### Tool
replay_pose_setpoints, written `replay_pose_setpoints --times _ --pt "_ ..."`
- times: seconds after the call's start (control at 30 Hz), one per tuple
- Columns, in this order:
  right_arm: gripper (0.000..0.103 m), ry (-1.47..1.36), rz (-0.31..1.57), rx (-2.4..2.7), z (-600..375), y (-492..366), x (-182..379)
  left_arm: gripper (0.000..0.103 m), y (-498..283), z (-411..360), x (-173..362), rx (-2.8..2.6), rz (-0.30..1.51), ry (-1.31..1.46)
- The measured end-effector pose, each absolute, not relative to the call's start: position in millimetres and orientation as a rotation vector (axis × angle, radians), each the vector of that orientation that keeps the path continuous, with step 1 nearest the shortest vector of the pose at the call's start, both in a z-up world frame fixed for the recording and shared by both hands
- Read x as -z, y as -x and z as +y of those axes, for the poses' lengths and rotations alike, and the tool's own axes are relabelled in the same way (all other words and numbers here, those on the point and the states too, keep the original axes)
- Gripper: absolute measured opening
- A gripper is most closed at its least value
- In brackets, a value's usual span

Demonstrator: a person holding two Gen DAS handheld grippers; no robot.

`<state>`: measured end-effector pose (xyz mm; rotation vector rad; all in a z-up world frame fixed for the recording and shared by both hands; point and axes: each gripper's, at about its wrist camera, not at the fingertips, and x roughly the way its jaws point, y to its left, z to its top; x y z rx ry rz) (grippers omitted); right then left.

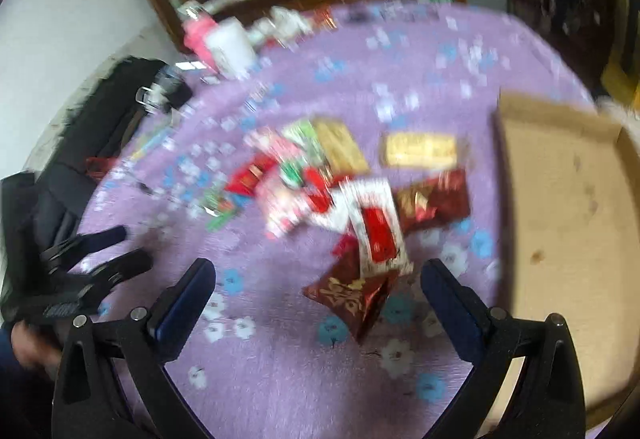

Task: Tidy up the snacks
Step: 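Grasp the green-striped mooncake bag with left gripper while right grasps dark red candy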

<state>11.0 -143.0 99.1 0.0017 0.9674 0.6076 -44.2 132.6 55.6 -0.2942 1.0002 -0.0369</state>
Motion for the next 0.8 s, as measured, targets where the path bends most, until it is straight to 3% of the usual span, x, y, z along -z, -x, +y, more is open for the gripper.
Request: replay_pose_setpoints --times 0.03,0.13,0.2,0.3,0.37,0.57,0.7,0.8 --pt "0.103 0.002 0.953 -0.609 -147.9 -8.9 -108.4 0.075 38.5 135.7 -56.7 0.045 1.016 0.329" --pt "0.103 0.009 0.935 -0.601 -161.2 -6.8 -126.6 0.072 23.4 137.3 -60.4 0.059 1.039 0.394" --pt "0.103 0.021 0.91 -0.583 -173.3 -1.0 -135.9 0.064 10.0 135.0 -61.1 0.091 1.056 0.448" --pt "0.093 0.008 0.891 -0.571 -189.3 7.0 -143.5 0.064 -7.8 131.0 -56.3 0.09 1.088 0.5" --pt "0.091 0.005 0.871 -0.57 -197.2 14.3 -146.7 0.054 -18.2 127.1 -50.7 0.087 1.114 0.516" --pt "0.09 -0.019 0.846 -0.507 -222.1 24.2 -152.6 0.052 -48.7 107.8 -32.6 0.039 1.179 0.435" --pt "0.09 -0.038 0.855 -0.492 -233.3 26.4 -150.5 0.033 -55.6 98.6 -19.0 0.034 1.211 0.369" --pt "0.09 -0.051 0.876 -0.524 -231.7 26.3 -145.7 0.032 -47.8 91.3 -17.5 0.037 1.189 0.288"
